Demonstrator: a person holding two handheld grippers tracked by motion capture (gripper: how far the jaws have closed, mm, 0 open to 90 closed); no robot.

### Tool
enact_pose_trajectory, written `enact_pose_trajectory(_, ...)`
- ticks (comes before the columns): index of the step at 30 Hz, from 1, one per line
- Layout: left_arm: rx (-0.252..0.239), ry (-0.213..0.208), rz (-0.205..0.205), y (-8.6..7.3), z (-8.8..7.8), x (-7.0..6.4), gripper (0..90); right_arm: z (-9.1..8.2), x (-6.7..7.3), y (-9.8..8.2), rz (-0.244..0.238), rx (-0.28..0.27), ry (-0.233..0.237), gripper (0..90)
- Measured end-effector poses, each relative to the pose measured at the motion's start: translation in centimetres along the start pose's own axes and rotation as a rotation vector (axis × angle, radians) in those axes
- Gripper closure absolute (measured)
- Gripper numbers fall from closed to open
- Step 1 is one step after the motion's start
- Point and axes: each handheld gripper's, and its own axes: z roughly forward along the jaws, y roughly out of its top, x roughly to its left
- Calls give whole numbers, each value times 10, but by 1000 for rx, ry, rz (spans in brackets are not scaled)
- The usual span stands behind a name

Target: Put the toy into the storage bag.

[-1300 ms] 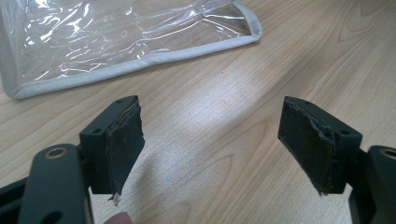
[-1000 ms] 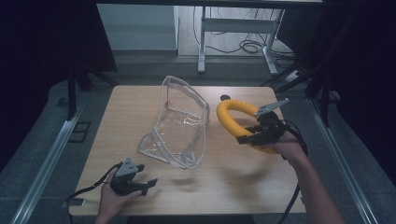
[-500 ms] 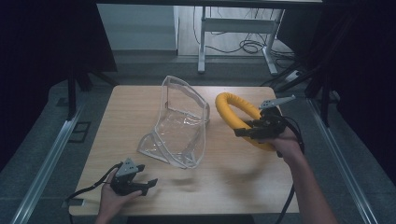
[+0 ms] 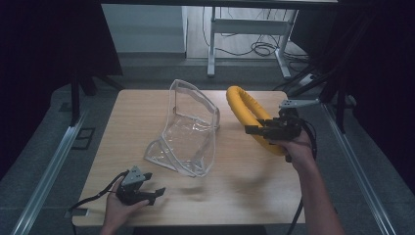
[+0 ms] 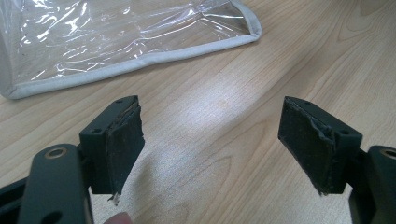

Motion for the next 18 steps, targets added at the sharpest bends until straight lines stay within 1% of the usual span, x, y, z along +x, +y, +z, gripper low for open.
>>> enact_pose_trajectory(7, -4, 0, -1, 0, 0, 0, 220, 1, 2, 1, 38, -93, 19, 506)
enact_pose_trajectory(9, -3, 0, -1, 0, 0, 0, 220, 2, 2, 1, 43, -104, 29, 506)
enact_pose_trajectory(13, -3, -1, -2, 0, 0, 0, 220, 5, 2, 0, 68, -124, 54, 506)
enact_pose_trajectory(18, -2, -1, -2, 0, 1, 0, 220, 8, 3, -1, 74, -137, 60, 506)
